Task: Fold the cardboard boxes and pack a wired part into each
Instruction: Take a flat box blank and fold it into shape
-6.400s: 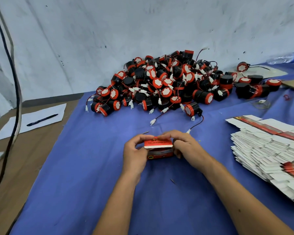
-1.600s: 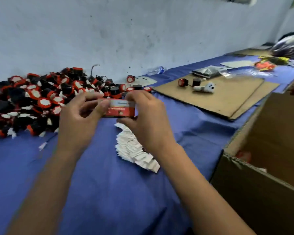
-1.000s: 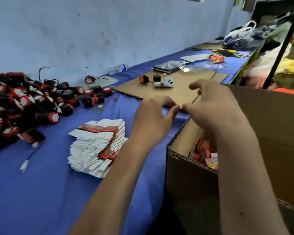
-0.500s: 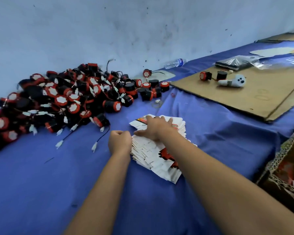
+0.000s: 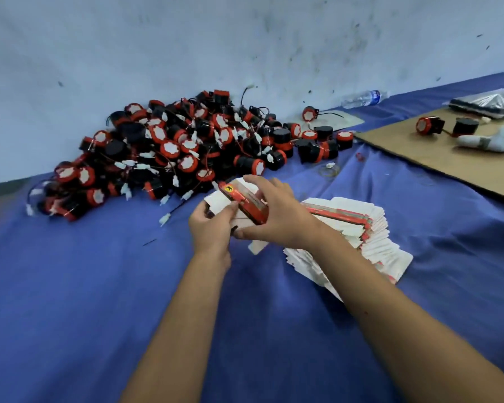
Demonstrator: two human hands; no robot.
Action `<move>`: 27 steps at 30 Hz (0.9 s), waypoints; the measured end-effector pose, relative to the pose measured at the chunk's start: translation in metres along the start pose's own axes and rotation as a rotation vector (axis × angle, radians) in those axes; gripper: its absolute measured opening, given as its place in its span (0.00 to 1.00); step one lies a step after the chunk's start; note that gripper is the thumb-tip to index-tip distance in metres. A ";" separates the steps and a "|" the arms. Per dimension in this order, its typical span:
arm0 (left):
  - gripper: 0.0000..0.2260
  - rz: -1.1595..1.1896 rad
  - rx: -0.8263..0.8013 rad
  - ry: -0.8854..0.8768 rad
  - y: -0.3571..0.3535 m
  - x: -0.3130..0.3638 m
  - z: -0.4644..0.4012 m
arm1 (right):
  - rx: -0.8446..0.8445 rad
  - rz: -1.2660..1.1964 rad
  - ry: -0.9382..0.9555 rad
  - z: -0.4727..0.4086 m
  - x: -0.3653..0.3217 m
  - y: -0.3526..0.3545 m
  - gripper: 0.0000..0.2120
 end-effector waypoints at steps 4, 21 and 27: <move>0.16 0.070 -0.068 -0.014 0.082 0.017 0.009 | 0.093 -0.278 0.023 -0.004 -0.053 -0.051 0.30; 0.14 -0.012 -0.402 0.016 0.158 0.012 0.008 | -0.144 -1.042 -0.029 0.007 -0.085 -0.144 0.10; 0.17 0.083 -0.126 -0.004 0.177 0.022 0.000 | -0.351 -0.888 0.035 0.022 -0.103 -0.152 0.17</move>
Point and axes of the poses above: each hand's wrist, its own z-axis away from the middle knuckle, its own y-axis out of the back of the hand, x = y × z, the point moved 8 cm from there along -z, towards the middle knuckle, and after that the axes turned 3 degrees about x, right-handed, at the moved point
